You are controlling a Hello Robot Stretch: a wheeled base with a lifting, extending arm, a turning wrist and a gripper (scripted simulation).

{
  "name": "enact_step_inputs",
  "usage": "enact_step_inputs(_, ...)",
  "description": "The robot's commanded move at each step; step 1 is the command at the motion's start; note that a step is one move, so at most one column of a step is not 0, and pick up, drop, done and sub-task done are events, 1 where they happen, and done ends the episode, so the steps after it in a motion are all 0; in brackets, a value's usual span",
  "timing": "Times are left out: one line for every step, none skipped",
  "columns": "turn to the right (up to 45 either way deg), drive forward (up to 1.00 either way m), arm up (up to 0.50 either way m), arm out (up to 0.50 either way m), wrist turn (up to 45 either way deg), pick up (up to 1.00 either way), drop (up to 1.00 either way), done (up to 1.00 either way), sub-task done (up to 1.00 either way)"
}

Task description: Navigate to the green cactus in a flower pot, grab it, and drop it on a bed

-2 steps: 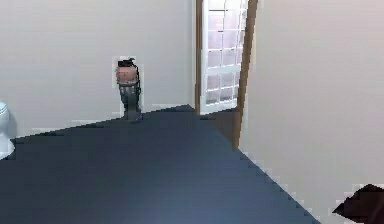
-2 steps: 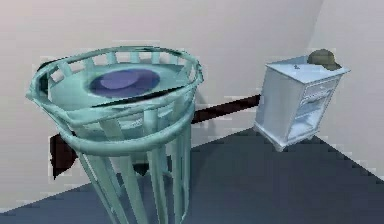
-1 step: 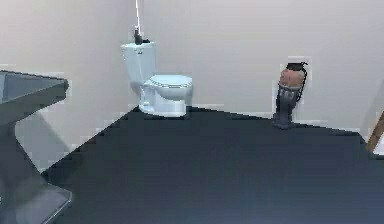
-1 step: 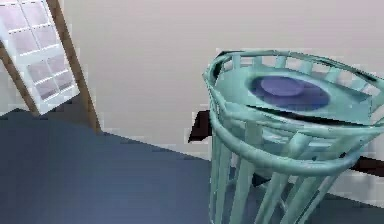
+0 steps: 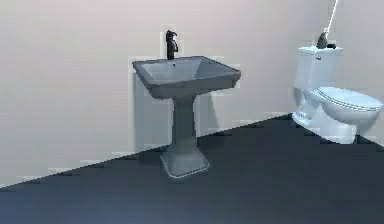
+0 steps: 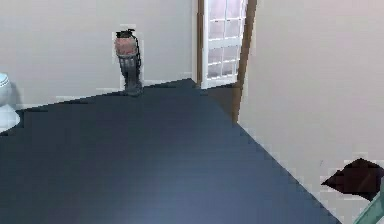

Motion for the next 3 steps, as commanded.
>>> enact_step_inputs(-24.0, 0.0, 0.0, 0.0, 0.0, 0.0, 0.0, 0.0, 0.0)
enact_step_inputs(0.0, 0.05, 0.0, 0.0, 0.0, 0.0, 0.0, 0.0, 0.0)
enact_step_inputs(45.0, 0.0, 0.0, 0.0, 0.0, 0.0, 0.0, 0.0, 0.0)
